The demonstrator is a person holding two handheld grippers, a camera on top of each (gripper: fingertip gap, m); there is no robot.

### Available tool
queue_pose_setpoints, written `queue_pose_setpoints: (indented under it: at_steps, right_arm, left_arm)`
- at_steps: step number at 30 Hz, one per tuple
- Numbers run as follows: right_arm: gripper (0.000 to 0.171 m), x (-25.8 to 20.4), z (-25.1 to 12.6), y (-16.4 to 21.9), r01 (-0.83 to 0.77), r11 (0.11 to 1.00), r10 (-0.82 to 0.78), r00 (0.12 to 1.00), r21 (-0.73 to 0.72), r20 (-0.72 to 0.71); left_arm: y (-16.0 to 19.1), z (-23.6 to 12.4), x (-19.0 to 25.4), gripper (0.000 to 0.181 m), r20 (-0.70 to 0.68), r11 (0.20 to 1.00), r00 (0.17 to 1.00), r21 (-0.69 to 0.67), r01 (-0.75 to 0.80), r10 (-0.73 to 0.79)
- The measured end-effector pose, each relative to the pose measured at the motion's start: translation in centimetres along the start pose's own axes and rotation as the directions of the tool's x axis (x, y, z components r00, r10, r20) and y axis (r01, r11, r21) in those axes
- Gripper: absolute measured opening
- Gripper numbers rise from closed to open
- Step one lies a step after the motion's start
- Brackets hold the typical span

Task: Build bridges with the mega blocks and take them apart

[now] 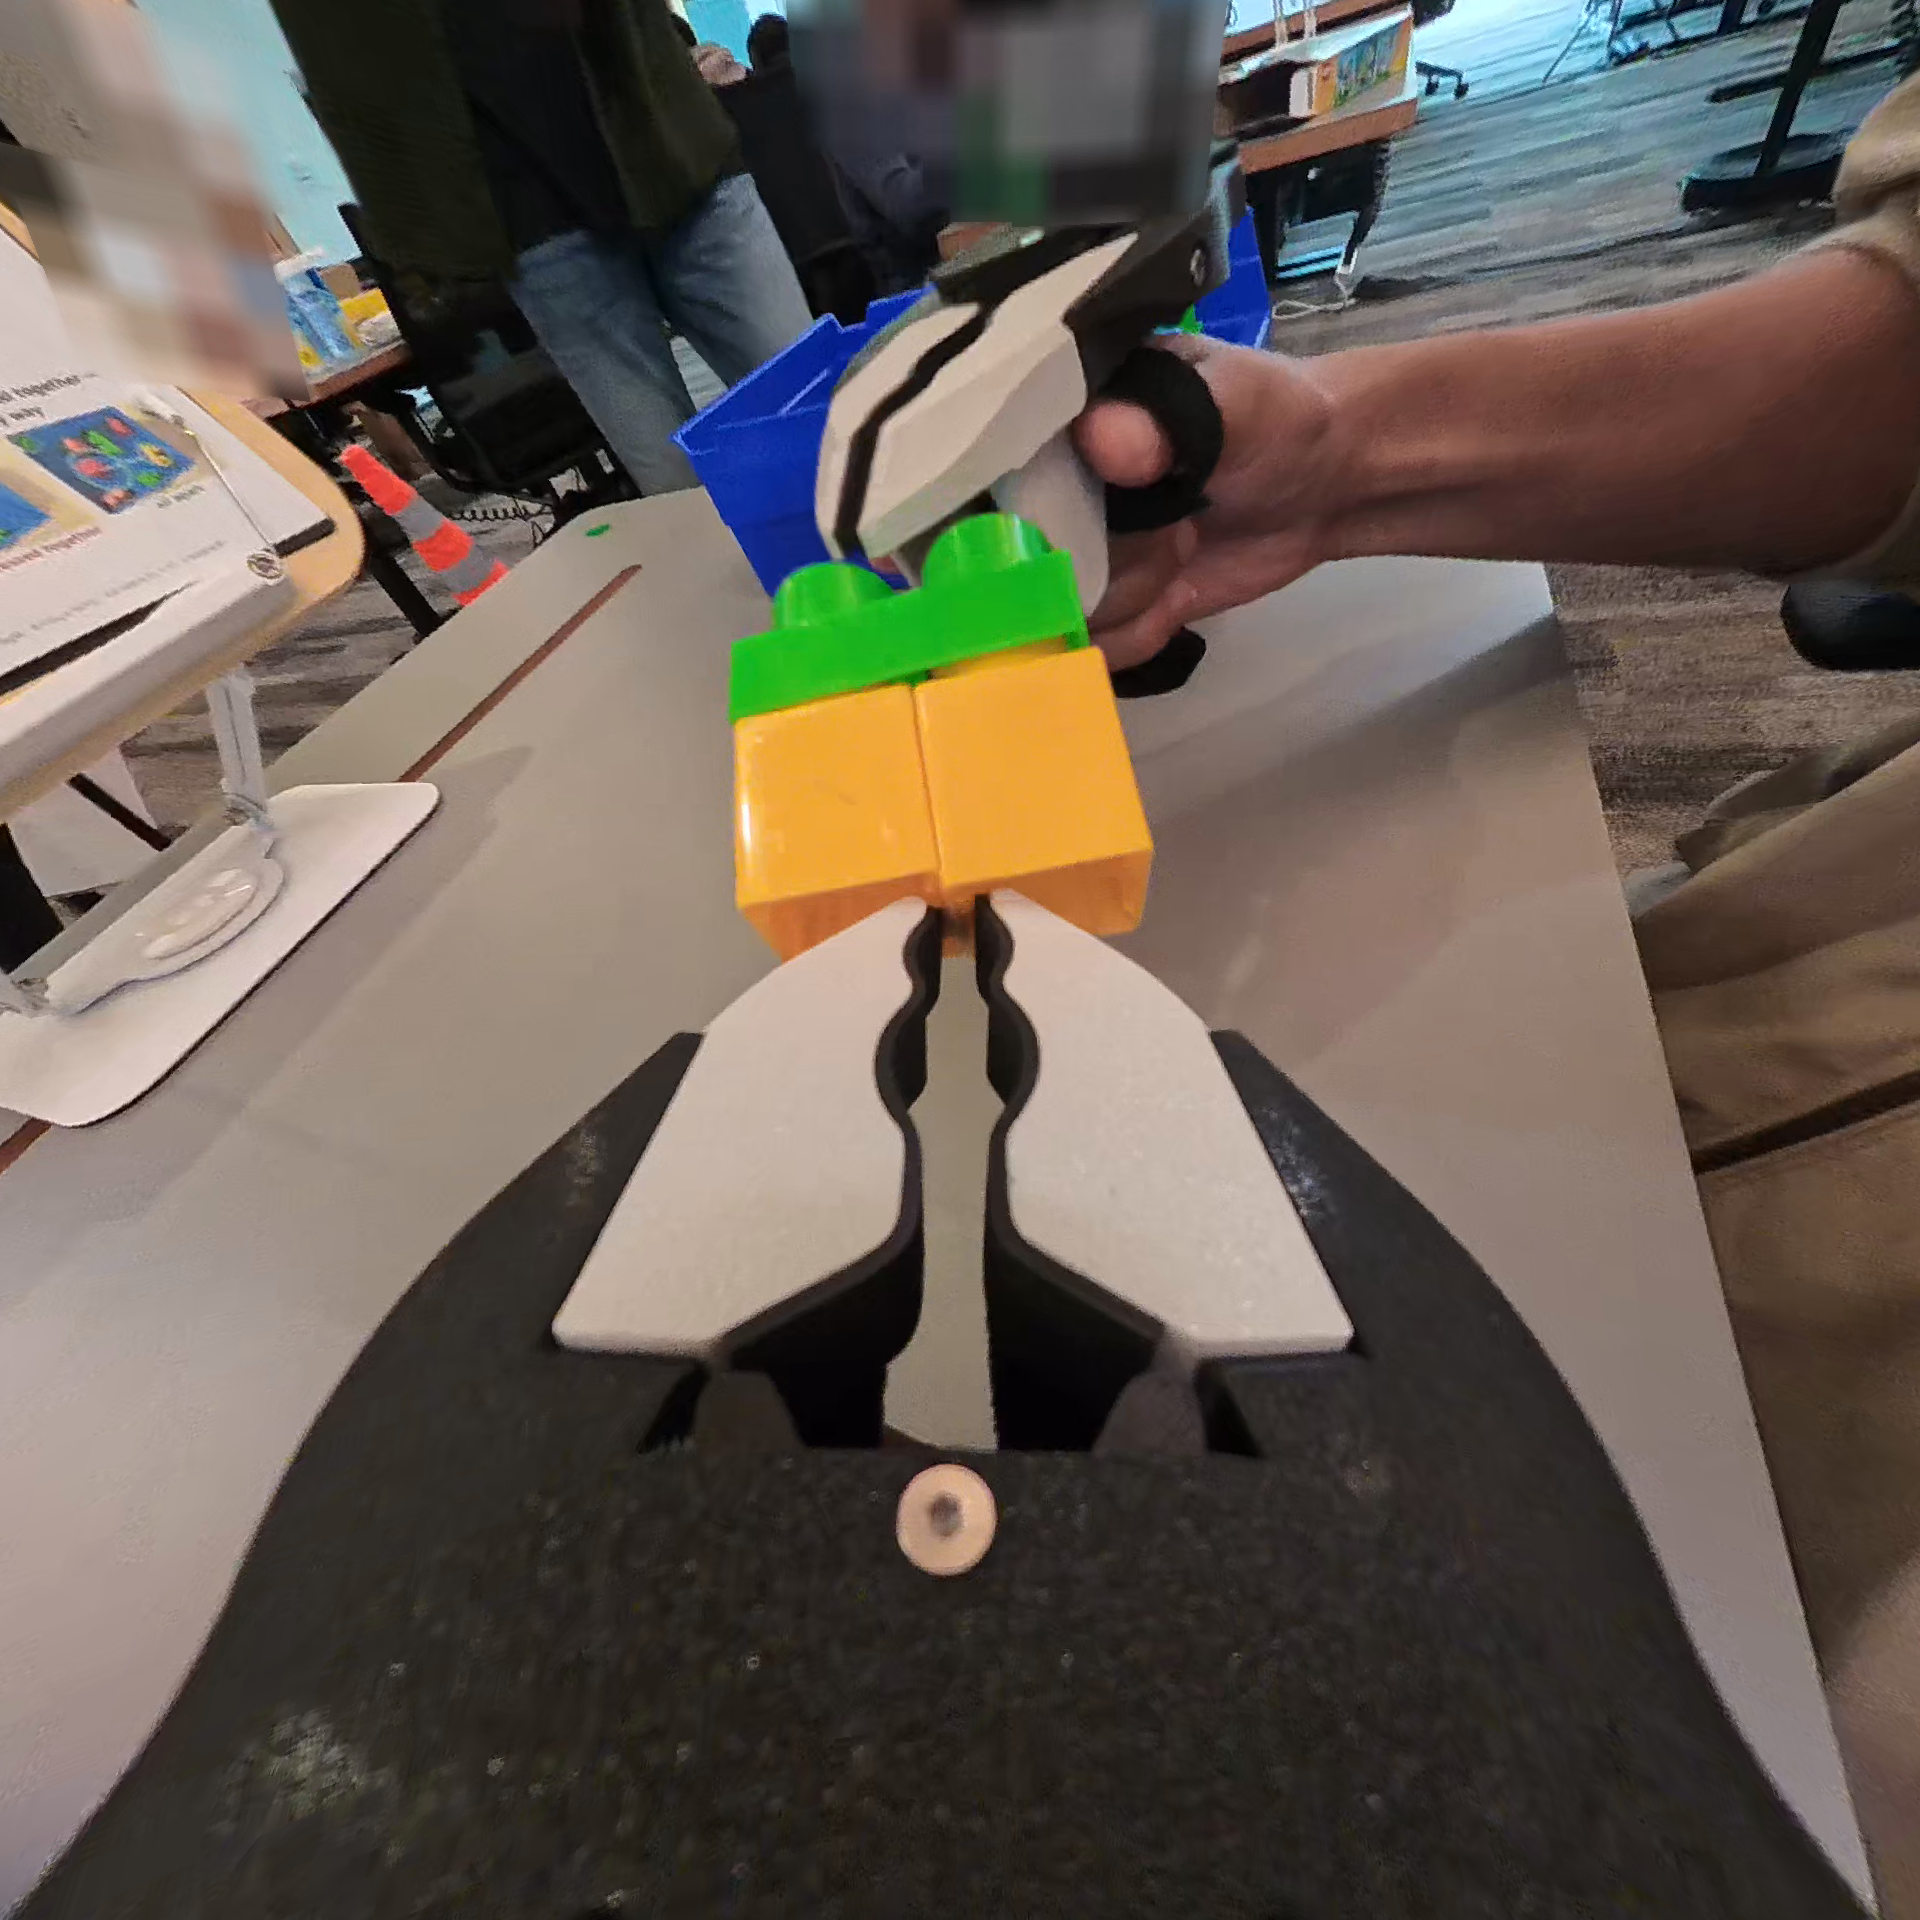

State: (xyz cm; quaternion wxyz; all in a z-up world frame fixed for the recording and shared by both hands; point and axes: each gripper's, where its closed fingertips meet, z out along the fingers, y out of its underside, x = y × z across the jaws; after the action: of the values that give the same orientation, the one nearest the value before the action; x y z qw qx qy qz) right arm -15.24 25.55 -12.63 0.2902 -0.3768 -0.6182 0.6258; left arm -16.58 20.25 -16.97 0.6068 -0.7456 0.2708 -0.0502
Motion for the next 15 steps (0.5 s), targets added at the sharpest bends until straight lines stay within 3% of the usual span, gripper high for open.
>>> queue_pose_setpoints:
  at_steps: [4,6,8,11,13,15]
  right_arm:
    - [0.032,0.6,-1.2,-0.5,0.008,0.999,-0.002,0.993,0.051,-0.117]
    - [0.032,-0.1,-1.5,0.1,-0.035,0.998,0.039,0.995,0.047,-0.095]
    - [0.034,-0.5,-1.5,1.2,-0.204,0.979,0.205,0.979,0.019,-0.025]
    - [0.016,-0.8,-1.9,1.6,-0.384,0.923,0.382,0.919,-0.001,0.095]
    - [0.0,-0.3,-2.3,1.8,-0.401,0.916,0.4,0.912,-0.006,0.097]
    - [0.0,-0.3,-2.3,2.4,-0.385,0.921,0.389,0.916,-0.057,0.093]
  left_arm:
    - [-0.2,-0.4,-0.5,0.006,0.031,1.0,1.0,0.002,0.005,-0.005]
    - [-0.3,-0.5,-0.4,0.005,0.027,1.0,1.0,0.006,0.005,-0.006]
    - [0.1,-0.3,-0.3,0.005,0.039,0.999,0.999,-0.027,-0.036,0.037]
    - [0.4,0.1,0.4,0.005,0.038,0.989,0.991,-0.077,-0.125,0.128]
    - [0.4,0.3,0.9,0.006,0.029,0.98,0.983,-0.095,-0.175,0.179]
    - [0.3,0.4,1.4,0.006,0.011,0.98,0.984,-0.091,-0.179,0.18]
